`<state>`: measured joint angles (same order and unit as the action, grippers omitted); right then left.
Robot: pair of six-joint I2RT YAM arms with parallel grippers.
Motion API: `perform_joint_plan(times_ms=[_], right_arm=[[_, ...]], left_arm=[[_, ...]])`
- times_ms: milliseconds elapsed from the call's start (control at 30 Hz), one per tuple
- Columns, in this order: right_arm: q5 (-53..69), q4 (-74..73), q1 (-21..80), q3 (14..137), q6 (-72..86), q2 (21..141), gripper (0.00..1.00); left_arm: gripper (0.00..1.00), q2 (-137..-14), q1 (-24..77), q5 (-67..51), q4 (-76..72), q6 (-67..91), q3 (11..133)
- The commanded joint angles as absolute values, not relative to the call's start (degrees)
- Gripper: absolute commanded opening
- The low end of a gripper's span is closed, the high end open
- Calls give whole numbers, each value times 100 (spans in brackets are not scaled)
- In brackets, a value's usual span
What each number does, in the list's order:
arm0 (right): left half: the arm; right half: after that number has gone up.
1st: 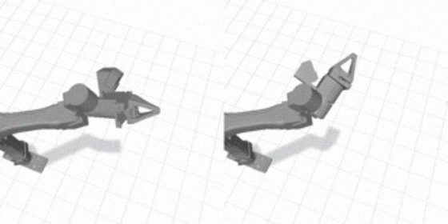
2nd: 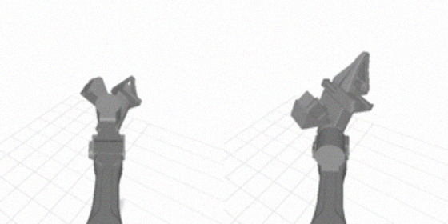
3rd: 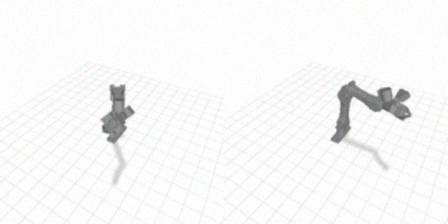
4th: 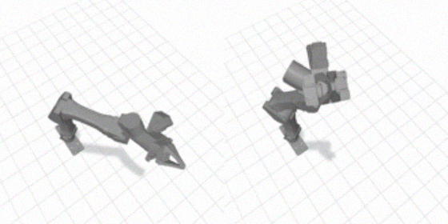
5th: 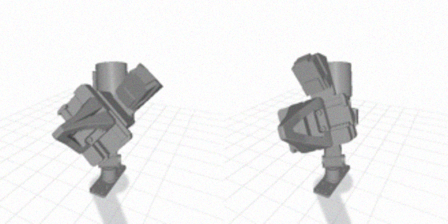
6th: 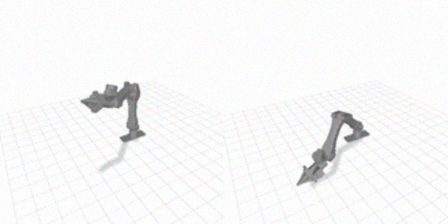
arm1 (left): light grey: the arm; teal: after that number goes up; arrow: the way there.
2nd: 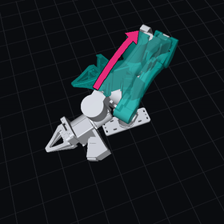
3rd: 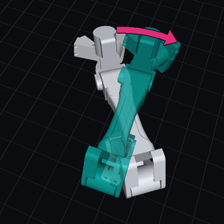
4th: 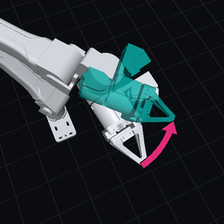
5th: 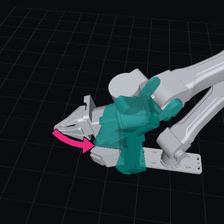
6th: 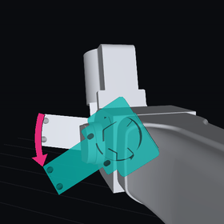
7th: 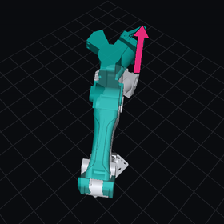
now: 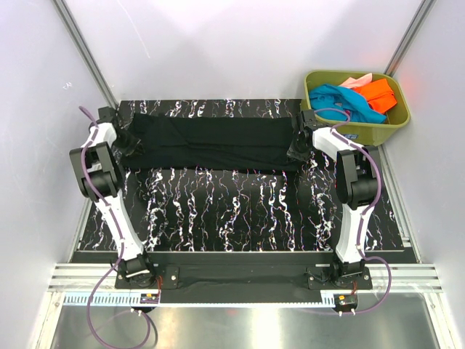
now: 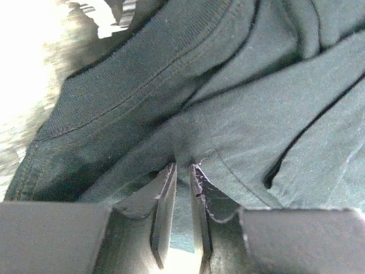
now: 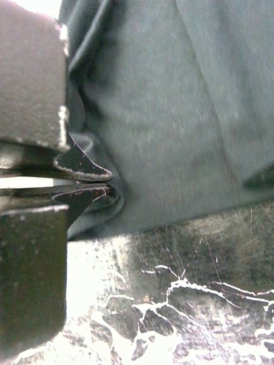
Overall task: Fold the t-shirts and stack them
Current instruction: Fold the tshirt
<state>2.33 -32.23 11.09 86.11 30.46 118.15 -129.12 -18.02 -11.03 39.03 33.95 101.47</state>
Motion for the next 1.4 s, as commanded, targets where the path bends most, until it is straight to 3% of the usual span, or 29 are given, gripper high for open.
perform_joint_plan(times_ms=[0, 167, 433, 900, 1033, 1200, 1367], right_arm=[[-53, -2883, 1019, 8508, 2751, 11461, 5], [-18, -2874, 1195, 8245, 2716, 11251, 6], [-18, -2830, 1582, 8007, 2733, 11021, 6], [-123, -3331, 1608, 9852, 2364, 12023, 5], [-70, -3471, 1608, 10379, 2338, 12435, 5], [149, -3358, 1608, 10319, 2399, 12507, 5], [246, -3217, 1608, 10178, 2496, 12498, 5]], left_arm=[[23, -13017, -2355, -387, 5036, 3261, 10055], [18, -12290, -2899, -168, 5037, 2910, 8899], [20, -11277, -3349, 35, 4668, 2303, 7779], [43, -9897, -3077, -931, 4051, 2505, 6847], [54, -9589, -2901, -1309, 4008, 2672, 6803], [64, -9273, -2690, -2107, 3640, 2926, 6532], [63, -9659, -2286, -2215, 3577, 3023, 6557]])
